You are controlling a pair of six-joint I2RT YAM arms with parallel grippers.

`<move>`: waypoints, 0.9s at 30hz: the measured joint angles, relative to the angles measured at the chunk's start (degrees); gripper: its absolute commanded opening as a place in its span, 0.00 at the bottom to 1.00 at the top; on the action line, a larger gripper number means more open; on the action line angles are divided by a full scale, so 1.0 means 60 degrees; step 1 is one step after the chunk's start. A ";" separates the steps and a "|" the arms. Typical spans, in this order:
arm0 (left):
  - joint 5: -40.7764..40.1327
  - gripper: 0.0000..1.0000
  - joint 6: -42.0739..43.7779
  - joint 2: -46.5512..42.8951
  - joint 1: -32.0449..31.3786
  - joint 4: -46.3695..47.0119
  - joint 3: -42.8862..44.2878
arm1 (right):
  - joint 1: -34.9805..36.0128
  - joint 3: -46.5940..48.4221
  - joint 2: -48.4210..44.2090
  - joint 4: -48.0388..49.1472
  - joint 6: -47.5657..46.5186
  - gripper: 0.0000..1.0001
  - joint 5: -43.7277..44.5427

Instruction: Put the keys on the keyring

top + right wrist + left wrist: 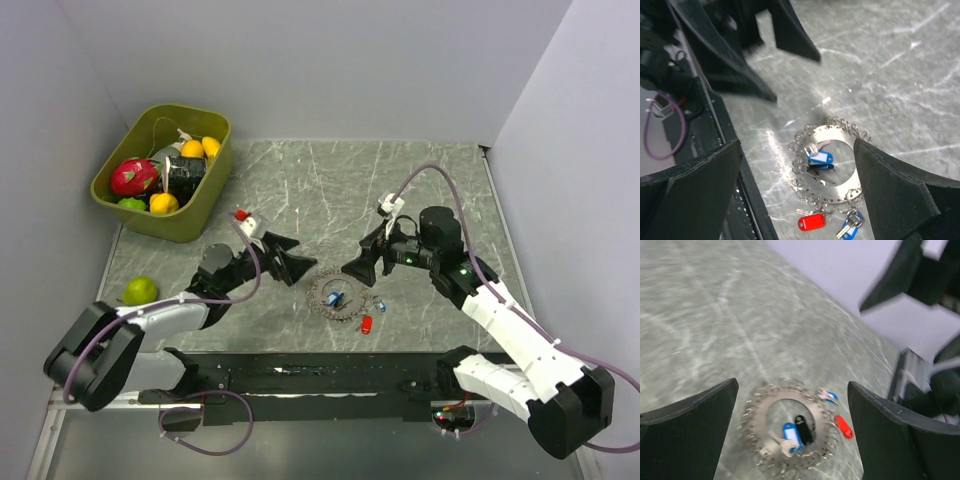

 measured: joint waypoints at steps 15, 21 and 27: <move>-0.5311 0.96 -0.0827 -0.3905 0.0699 -0.5355 0.0026 | -0.1315 -0.1089 -0.0091 -0.0131 0.1818 1.00 0.3078; -0.6947 0.96 -0.0798 -0.4524 0.0710 -0.7544 0.0732 | -0.1705 -0.1089 -0.1588 -0.0812 0.2222 1.00 0.4812; -0.7766 0.96 -0.0554 -0.4911 0.0714 -0.8408 0.1650 | -0.1738 -0.1086 -0.3402 -0.1402 0.2357 1.00 0.6124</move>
